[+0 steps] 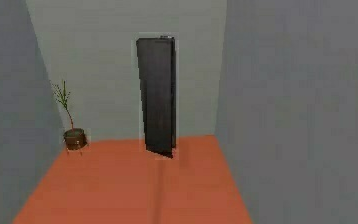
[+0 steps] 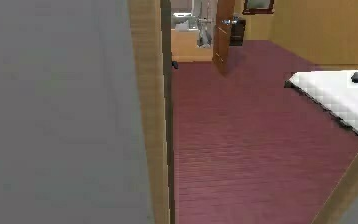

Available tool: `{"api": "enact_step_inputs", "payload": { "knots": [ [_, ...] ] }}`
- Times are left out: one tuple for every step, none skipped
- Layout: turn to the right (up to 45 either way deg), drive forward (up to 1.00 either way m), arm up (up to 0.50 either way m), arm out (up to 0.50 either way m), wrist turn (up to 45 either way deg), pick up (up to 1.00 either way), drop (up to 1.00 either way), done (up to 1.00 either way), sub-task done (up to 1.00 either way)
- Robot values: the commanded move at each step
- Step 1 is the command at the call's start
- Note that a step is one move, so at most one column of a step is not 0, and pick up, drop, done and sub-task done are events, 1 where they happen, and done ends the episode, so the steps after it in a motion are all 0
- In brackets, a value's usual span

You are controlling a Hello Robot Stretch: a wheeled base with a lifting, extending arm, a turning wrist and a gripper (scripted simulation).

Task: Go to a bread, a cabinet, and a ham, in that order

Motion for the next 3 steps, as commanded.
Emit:
{"api": "enact_step_inputs", "payload": {
  "knots": [
    [0.0, 0.95, 0.0, 0.0, 0.0, 0.0, 0.0, 0.0, 0.0],
    [0.0, 0.0, 0.0, 0.0, 0.0, 0.0, 0.0, 0.0, 1.0],
    [45.0, 0.0, 0.0, 0.0, 0.0, 0.0, 0.0, 0.0, 0.0]
  ]
}}
